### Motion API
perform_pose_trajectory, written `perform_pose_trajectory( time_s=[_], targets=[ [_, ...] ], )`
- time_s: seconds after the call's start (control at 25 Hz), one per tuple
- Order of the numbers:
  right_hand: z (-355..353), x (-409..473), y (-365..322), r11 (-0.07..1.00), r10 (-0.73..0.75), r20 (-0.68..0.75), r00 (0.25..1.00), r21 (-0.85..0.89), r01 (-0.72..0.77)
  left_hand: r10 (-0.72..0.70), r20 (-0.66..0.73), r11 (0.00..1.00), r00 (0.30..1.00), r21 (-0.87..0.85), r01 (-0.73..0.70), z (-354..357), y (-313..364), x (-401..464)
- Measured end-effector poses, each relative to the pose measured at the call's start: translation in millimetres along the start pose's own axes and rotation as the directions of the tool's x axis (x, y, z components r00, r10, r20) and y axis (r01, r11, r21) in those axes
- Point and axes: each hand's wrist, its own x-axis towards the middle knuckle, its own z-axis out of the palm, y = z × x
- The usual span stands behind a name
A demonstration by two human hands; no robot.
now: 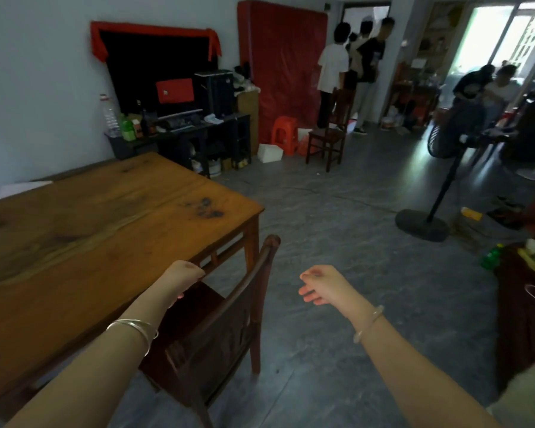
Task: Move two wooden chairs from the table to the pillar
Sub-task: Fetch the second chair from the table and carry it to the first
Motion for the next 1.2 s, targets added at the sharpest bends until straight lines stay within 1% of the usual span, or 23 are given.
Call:
perform_pose_trajectory(
  time_s=[0.28, 0.44, 0.52, 0.6, 0.72, 0.84, 1.04, 1.2],
  targets=[
    [-65, 98, -15, 0.979, -0.106, 0.155, 0.982, -0.156, 0.13, -0.085, -0.138, 0.994, 0.987, -0.079, 0.074, 32, 40, 18],
    [-85, 134, -19, 0.96, -0.135, 0.217, 0.967, -0.212, 0.182, -0.14, -0.188, 0.983, 0.972, -0.145, 0.114, 50, 54, 17],
    [-88, 149, -20, 0.955, -0.136, 0.253, 0.958, -0.224, 0.195, -0.162, -0.209, 0.982, 0.965, -0.129, 0.137, 58, 56, 15],
    [-88, 161, -22, 0.951, -0.139, 0.285, 0.948, -0.229, 0.208, -0.184, -0.225, 0.98, 0.957, -0.11, 0.163, 61, 55, 16],
    [-82, 176, -30, 0.943, -0.148, 0.325, 0.934, -0.239, 0.233, -0.23, -0.242, 0.97, 0.943, -0.136, 0.202, 57, 48, 25],
    [-67, 187, -40, 0.936, -0.165, 0.354, 0.921, -0.238, 0.259, -0.258, -0.225, 0.963, 0.94, -0.138, 0.231, 50, 39, 37],
    [-36, 204, -61, 0.892, -0.239, 0.385, 0.891, -0.275, 0.358, -0.271, -0.176, 0.959, 0.946, -0.134, 0.25, 29, 21, 56],
    [-10, 219, -74, 0.845, -0.221, 0.482, 0.848, -0.339, 0.414, -0.304, -0.151, 0.946, 0.941, -0.165, 0.279, 9, 8, 66]
  ],
)
